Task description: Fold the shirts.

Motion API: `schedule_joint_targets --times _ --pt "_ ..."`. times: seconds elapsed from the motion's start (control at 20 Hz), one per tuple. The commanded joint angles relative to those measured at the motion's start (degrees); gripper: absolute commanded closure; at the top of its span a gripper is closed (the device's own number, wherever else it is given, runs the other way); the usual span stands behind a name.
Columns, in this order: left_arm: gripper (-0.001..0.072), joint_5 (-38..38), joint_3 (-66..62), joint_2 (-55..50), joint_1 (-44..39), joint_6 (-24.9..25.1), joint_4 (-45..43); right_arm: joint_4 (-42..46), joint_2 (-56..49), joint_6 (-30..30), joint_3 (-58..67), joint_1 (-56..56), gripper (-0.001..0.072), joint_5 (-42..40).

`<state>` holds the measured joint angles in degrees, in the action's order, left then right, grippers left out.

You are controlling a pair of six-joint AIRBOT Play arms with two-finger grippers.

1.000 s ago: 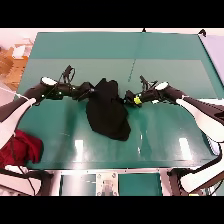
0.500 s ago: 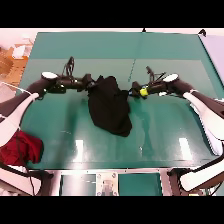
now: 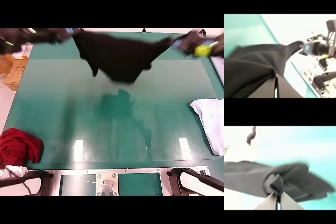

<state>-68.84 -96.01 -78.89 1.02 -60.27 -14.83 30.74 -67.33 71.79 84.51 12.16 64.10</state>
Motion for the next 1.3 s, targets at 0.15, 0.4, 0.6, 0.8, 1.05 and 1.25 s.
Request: schedule_joint_targets --times 0.15,0.4,0.6,0.8,1.05,1.25 --pt "0.0683 -1.44 -10.23 17.14 1.66 -2.03 -18.10 3.61 19.82 0.17 10.71 5.92 0.0694 -4.42" --pt "0.0682 -9.33 -9.11 18.69 1.64 -11.74 -36.57 15.96 23.76 4.50 9.46 7.32 0.0694 0.85" --pt "0.0682 -12.63 5.44 18.27 1.46 -7.32 -25.29 11.21 23.80 3.52 -5.97 3.37 0.0694 6.91" --pt "0.0682 -1.55 29.81 17.64 -3.23 -0.22 -23.71 11.28 23.56 1.86 -32.09 -8.37 0.0694 -2.05" --pt "0.0681 23.39 47.84 11.21 -8.20 2.19 -23.52 11.26 17.75 2.97 -54.77 -14.05 0.0694 -21.92" --pt "-0.0010 23.10 42.64 10.01 -3.21 -3.69 -24.11 11.52 13.35 2.51 -52.68 -9.16 0.0694 -22.05"
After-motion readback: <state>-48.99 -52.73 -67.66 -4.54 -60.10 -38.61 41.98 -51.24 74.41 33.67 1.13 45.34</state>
